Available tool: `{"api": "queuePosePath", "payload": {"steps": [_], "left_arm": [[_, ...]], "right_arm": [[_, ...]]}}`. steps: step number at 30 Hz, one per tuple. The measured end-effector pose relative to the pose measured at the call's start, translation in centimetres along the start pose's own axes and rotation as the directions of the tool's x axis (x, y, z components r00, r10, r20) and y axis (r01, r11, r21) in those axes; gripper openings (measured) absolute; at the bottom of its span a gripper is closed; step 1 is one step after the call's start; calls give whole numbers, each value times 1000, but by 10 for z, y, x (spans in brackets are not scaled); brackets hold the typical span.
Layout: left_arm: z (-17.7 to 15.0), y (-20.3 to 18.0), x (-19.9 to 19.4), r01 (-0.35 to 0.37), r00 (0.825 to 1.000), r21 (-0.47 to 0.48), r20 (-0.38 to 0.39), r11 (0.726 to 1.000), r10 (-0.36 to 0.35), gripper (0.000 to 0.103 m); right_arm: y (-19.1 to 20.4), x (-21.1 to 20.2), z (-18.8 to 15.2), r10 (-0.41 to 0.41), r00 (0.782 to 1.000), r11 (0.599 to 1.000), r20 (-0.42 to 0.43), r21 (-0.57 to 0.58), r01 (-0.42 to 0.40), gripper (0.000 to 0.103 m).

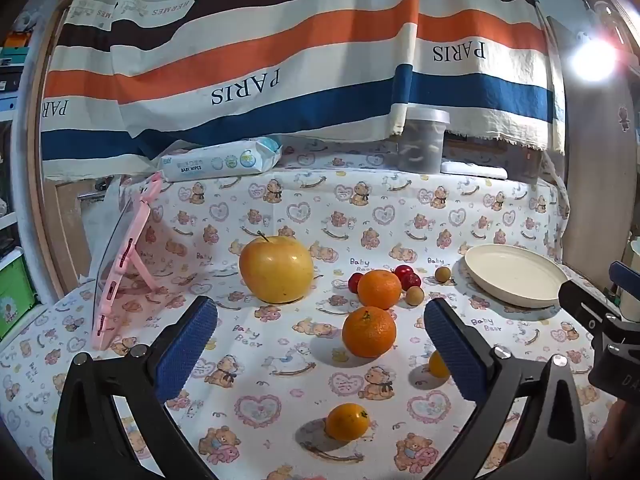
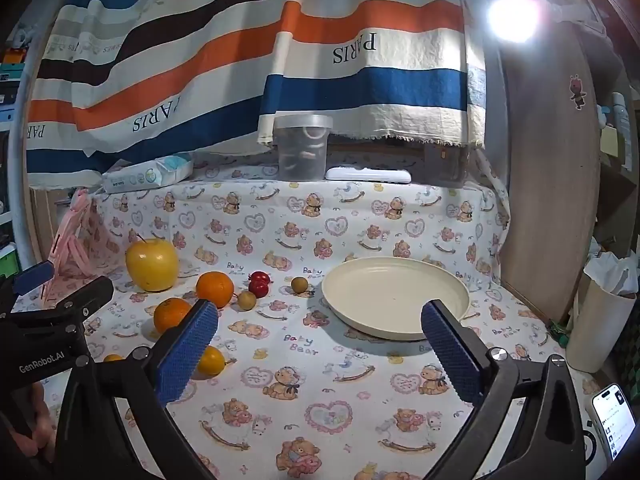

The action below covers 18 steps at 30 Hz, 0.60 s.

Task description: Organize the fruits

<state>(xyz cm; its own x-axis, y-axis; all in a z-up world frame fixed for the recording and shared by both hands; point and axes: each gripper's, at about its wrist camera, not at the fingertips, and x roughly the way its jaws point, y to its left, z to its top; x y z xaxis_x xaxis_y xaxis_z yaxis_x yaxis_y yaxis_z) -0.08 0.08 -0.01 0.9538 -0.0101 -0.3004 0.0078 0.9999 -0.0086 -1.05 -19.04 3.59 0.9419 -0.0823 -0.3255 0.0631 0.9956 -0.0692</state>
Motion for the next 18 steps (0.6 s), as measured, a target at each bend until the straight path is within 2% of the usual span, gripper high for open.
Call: {"api": "queuePosePath", "payload": {"steps": [5, 7, 12, 18], "left_arm": [[0, 3, 1, 2, 1000, 5, -12, 1000, -2, 103], [1, 4, 3, -26, 1000, -2, -13, 1000, 26, 103], [0, 8, -7, -23, 1000, -18, 8, 1000, 23, 103], [1, -3, -4, -10, 1000, 11, -4, 1000, 10, 103]], "right_arm": [[0, 1, 0, 2, 1000, 1000, -5, 6, -2, 102], [0, 1, 0, 2, 1000, 1000, -4, 6, -2, 102], [0, 2, 0, 1, 1000, 1000, -12, 7, -1, 102], [0, 1, -1, -1, 1000, 1000, -9, 9, 1, 102]]}}
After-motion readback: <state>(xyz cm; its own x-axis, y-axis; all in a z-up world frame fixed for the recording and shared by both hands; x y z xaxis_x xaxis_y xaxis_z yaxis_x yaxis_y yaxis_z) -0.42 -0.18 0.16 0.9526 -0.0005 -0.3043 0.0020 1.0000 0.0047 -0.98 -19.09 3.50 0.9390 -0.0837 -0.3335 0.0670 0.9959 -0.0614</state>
